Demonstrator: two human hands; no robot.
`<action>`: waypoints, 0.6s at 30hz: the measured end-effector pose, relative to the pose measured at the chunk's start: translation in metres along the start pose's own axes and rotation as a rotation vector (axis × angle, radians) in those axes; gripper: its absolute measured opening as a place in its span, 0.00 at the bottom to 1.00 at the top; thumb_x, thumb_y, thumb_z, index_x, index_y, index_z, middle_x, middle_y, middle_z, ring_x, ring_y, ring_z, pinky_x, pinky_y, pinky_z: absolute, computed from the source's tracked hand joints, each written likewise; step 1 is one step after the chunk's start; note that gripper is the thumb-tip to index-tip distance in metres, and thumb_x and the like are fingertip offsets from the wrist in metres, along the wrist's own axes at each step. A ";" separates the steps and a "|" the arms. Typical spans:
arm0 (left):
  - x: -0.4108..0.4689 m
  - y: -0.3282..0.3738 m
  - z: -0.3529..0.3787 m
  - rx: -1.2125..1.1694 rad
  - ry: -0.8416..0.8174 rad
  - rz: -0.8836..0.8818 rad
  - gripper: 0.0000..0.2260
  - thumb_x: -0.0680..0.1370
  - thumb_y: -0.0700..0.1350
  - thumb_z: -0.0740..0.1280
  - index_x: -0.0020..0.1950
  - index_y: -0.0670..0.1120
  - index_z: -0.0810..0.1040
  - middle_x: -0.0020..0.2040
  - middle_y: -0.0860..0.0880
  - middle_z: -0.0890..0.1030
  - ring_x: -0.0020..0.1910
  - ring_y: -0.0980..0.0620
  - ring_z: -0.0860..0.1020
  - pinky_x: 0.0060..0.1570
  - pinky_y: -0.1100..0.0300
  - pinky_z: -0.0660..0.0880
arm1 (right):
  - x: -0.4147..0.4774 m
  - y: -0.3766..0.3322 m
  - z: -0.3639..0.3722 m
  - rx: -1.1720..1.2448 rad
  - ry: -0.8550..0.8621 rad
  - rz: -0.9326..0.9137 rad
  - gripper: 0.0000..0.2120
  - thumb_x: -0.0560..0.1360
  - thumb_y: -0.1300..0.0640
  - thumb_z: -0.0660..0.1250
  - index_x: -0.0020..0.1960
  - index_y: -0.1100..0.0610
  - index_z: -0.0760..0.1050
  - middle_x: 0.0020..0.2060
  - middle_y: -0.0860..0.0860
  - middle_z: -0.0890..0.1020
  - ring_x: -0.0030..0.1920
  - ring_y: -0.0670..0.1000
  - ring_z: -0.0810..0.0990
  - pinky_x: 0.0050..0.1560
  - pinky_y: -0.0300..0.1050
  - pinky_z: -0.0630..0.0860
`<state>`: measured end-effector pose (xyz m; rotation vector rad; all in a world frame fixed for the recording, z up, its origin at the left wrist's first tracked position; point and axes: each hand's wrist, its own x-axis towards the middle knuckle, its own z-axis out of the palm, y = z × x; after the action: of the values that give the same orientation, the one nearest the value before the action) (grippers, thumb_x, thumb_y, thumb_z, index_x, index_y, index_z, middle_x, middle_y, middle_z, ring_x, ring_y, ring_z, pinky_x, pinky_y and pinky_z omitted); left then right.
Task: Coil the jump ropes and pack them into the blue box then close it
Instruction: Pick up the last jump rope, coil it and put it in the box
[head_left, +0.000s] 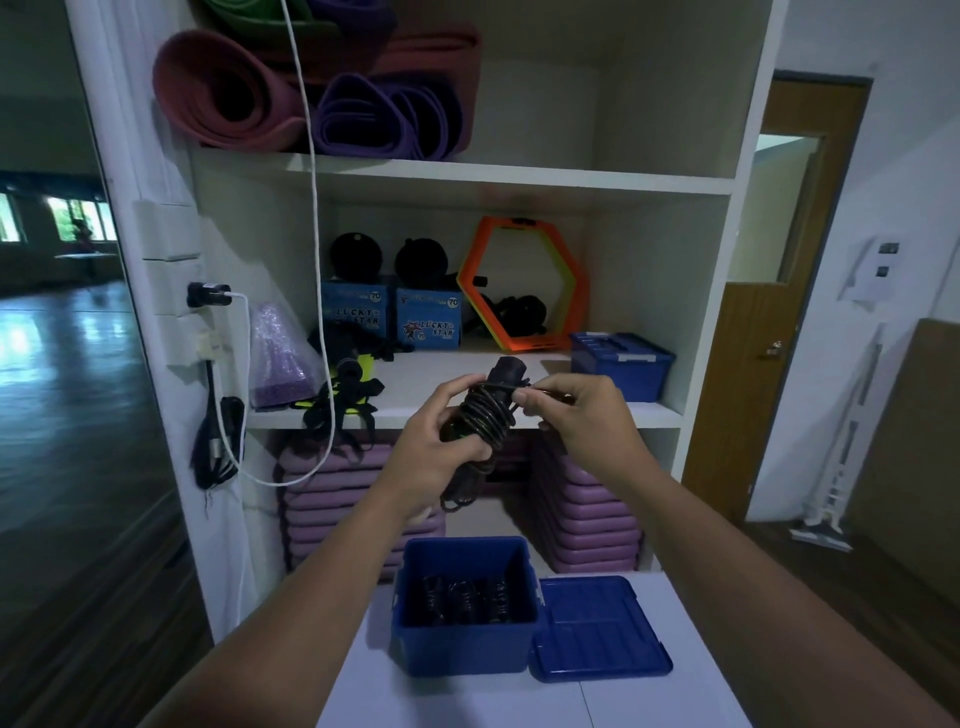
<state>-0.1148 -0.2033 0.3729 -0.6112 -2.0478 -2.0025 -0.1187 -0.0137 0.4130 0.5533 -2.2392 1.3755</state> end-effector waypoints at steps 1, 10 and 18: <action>0.000 0.000 -0.002 -0.027 -0.019 -0.012 0.30 0.72 0.31 0.68 0.66 0.61 0.75 0.54 0.42 0.81 0.46 0.51 0.80 0.44 0.63 0.77 | 0.000 -0.001 0.000 0.021 0.018 0.005 0.09 0.72 0.48 0.74 0.41 0.53 0.84 0.36 0.53 0.84 0.38 0.53 0.81 0.45 0.56 0.79; 0.003 0.005 -0.016 -0.057 -0.163 -0.062 0.30 0.70 0.35 0.63 0.71 0.52 0.70 0.52 0.41 0.80 0.47 0.47 0.80 0.45 0.59 0.78 | 0.006 -0.004 0.000 0.065 0.037 -0.060 0.12 0.72 0.53 0.75 0.34 0.50 0.74 0.41 0.42 0.84 0.44 0.40 0.81 0.46 0.36 0.75; 0.001 0.013 -0.001 0.105 -0.237 -0.026 0.33 0.76 0.37 0.66 0.76 0.60 0.61 0.58 0.39 0.78 0.55 0.38 0.81 0.53 0.54 0.79 | 0.012 -0.006 0.012 -0.063 0.146 -0.063 0.15 0.71 0.50 0.75 0.35 0.57 0.74 0.33 0.51 0.81 0.37 0.50 0.81 0.39 0.44 0.76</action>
<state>-0.1099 -0.2044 0.3849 -0.8398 -2.2883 -1.9001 -0.1268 -0.0282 0.4190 0.4816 -2.1220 1.2680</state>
